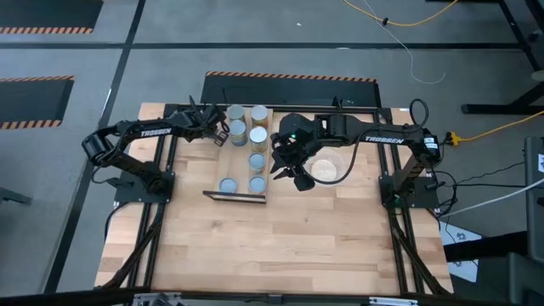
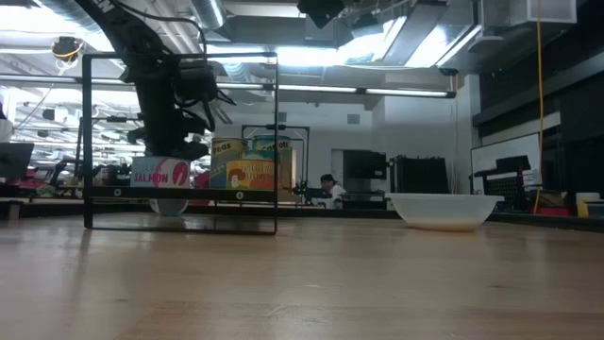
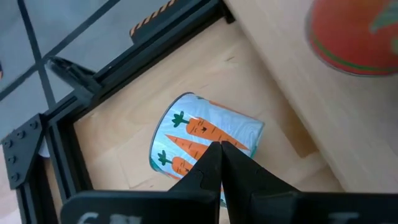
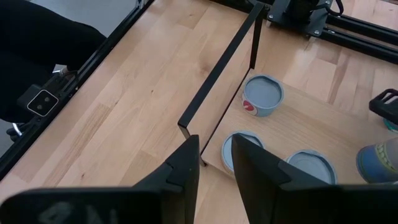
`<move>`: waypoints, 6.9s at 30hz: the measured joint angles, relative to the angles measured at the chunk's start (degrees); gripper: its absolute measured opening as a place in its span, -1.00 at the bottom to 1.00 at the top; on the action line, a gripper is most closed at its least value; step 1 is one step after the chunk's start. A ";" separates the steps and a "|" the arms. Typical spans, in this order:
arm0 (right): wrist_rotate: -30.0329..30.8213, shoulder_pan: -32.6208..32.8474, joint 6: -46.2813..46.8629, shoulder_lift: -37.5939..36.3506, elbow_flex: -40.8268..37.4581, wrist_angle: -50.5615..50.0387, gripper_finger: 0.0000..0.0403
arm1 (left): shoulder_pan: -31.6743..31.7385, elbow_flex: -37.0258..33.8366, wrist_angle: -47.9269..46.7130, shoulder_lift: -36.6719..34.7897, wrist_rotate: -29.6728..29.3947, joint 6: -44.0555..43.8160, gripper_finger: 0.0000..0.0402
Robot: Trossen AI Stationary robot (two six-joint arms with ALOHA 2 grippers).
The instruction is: Pick and place cans onto a shelf
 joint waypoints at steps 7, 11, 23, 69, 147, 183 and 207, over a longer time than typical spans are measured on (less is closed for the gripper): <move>0.00 0.02 0.00 0.00 0.00 0.00 -0.51 | -3.12 -0.04 -0.11 0.04 0.69 0.14 -1.00; 0.00 0.01 -0.01 0.00 0.00 0.00 -0.51 | -4.32 -0.60 -3.57 0.53 3.16 0.17 -1.00; 0.01 0.00 -0.14 0.00 0.00 0.08 -0.51 | -5.65 -0.33 -6.40 -1.48 -0.85 0.06 -1.00; 0.04 0.02 -0.09 0.00 0.00 0.87 -0.51 | 15.71 -0.20 4.53 -2.40 -1.97 -0.33 -1.00; 0.02 0.00 -0.31 0.00 0.00 1.62 -0.51 | 1.16 3.82 -18.86 -14.37 15.62 -7.74 -0.53; -5.95 5.97 2.44 2.95 0.00 2.92 -0.51 | -26.77 4.35 -44.34 -19.37 15.61 -35.95 -0.53; -5.44 16.50 4.68 8.66 0.02 10.75 -0.51 | -55.82 4.31 -49.54 -19.36 26.88 -60.95 -0.53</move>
